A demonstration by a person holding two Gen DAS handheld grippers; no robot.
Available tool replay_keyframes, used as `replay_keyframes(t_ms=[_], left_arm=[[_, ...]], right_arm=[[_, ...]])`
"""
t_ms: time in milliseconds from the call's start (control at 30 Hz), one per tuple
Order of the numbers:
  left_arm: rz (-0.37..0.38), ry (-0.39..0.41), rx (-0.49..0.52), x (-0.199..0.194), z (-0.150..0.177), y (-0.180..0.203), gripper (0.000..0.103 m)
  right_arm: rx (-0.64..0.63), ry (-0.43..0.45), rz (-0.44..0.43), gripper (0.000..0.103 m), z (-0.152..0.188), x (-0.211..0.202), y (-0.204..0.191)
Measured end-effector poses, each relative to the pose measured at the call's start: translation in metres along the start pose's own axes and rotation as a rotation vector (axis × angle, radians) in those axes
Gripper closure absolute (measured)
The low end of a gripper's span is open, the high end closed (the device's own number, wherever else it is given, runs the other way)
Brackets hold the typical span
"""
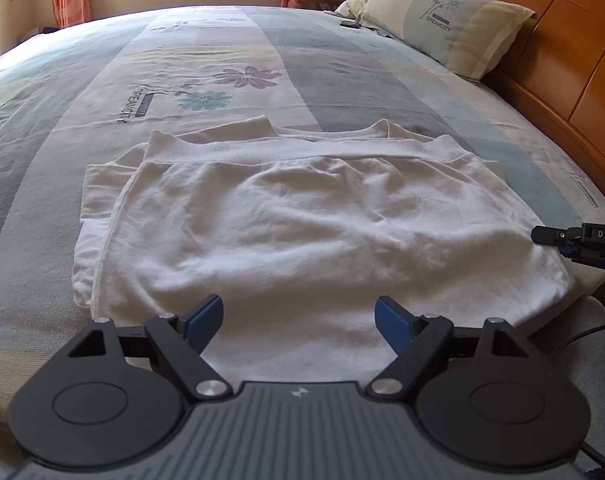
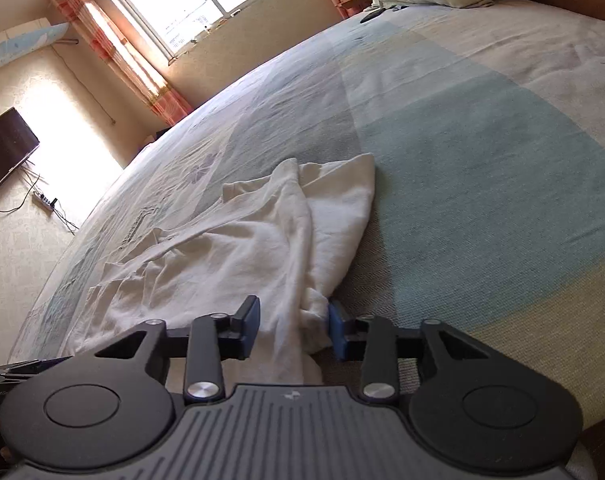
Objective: Fold clothes
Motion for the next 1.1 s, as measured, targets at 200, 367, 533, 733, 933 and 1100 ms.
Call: replay_keyframes(t_ms=[200,367,533,733,933,1100], left_arm=[[0.0,0.007,0.017,-0.001,-0.004,0.002,0.02],[-0.005,0.012,0.014,0.001,-0.007,0.002,0.02],[0.012,0.016,-0.017,-0.002,-0.007,-0.001,0.02],[-0.013,0.088,-0.108,-0.004,-0.015,-0.031,0.02],[-0.048,0.125,-0.252,0.005,-0.007,-0.07,0.02],[-0.014,0.206,-0.311,-0.015,-0.017,-0.087,0.02]], right_arm=[[0.035,0.034,0.049,0.072,-0.008,-0.016,0.006],[-0.071,0.102,0.032,0.072,-0.029,-0.007,-0.02],[-0.057,0.024,0.097,0.074,-0.03,0.036,-0.015],[-0.106,0.067,0.12,0.066,-0.015,0.01,-0.033],[-0.241,0.067,0.033,0.048,-0.01,-0.002,-0.077],[-0.251,0.013,0.014,0.047,0.003,0.01,-0.096]])
Point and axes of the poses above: each gripper's, at about its wrist camera, not at the fingertips, and x roughly the way its jaws point, y to its right, z to its underside, the point moved 3 cm from there along x, roughly the way its jaws point, and after that the axes turned 9 degrees about y, right-handed, at the moved point
